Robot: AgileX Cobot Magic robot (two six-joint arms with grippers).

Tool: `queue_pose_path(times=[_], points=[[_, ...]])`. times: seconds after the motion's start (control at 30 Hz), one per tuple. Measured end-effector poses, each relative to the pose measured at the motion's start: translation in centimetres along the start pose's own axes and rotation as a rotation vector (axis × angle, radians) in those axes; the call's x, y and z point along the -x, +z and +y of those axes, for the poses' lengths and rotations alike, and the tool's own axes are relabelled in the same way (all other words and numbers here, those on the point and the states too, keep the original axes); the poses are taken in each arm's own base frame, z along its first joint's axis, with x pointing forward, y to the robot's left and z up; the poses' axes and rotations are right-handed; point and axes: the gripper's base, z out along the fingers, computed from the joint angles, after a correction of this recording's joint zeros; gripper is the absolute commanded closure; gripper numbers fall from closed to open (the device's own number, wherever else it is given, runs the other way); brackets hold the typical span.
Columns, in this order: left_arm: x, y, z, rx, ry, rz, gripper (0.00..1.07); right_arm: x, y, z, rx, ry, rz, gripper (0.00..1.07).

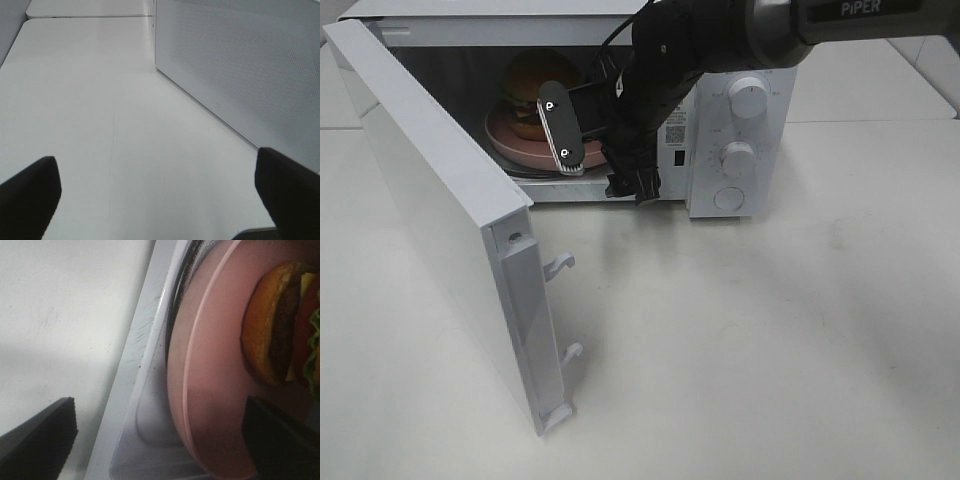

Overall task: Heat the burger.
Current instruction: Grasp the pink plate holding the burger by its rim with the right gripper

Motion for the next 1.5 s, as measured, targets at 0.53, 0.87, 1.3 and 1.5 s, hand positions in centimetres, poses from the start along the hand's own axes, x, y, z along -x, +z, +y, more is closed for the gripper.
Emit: queue_pose_path(times=[0.53,0.87,1.3,1.5], points=[[0.0,0.0,0.0,0.0,0.0,0.0,0.09,0.1,3.0,-1.7,-0.01,0.051,0.005,0.25],[0.0,0.0,0.0,0.0,0.0,0.0,0.09,-0.7,4.4,-2.5,-0.009,0.121,-0.009,0.32],[0.0,0.0,0.0,0.0,0.0,0.0,0.09,-1.0,5.4,-1.9,0.031,0.106,0.005,1.04],[0.0,0.0,0.0,0.0,0.0,0.0,0.09,-0.8,5.2,-1.9,0.039,0.099,0.0,1.07]])
